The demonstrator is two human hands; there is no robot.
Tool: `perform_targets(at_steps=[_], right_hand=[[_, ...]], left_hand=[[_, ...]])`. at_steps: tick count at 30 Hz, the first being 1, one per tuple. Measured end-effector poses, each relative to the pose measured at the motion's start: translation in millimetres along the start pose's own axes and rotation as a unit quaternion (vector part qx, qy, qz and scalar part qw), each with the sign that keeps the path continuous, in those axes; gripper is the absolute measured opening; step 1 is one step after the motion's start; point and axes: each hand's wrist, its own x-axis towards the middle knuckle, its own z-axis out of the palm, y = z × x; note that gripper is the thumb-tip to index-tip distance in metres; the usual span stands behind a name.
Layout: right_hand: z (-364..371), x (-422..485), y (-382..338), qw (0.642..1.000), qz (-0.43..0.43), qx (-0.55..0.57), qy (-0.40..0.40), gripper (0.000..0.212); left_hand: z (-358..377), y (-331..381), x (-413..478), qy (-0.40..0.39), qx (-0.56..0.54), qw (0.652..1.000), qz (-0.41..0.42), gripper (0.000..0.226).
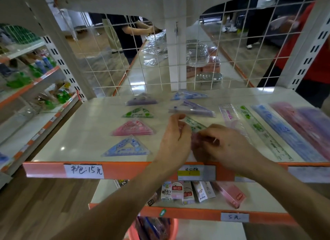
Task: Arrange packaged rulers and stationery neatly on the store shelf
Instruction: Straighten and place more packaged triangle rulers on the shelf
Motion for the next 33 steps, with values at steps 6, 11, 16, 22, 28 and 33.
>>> perform_targets(at_steps=[6, 11, 16, 22, 28, 33], right_hand=[[-1, -3, -2, 1.0, -0.007, 0.005, 0.007, 0.021], [-8, 7, 1, 0.998, 0.04, 0.028, -0.031, 0.023], [-10, 15, 1, 0.99, 0.099, 0.021, -0.095, 0.022], [-12, 16, -3, 0.988, 0.102, -0.067, -0.099, 0.021], [-14, 15, -3, 0.988, 0.09, -0.063, -0.111, 0.021], [-22, 16, -6, 0.978, 0.103, -0.08, -0.162, 0.046]], left_hand=[[-51, -21, 2, -0.043, 0.184, 0.982, 0.015, 0.022], [-49, -18, 11, -0.047, 0.177, 0.983, -0.017, 0.008], [-55, -2, 20, -0.139, 0.254, 0.954, -0.069, 0.01], [-50, 5, 27, -0.169, 0.311, 0.931, -0.084, 0.011], [-50, 6, 25, -0.197, 0.338, 0.918, -0.07, 0.021], [-56, 11, 22, -0.226, 0.383, 0.894, -0.061, 0.06]])
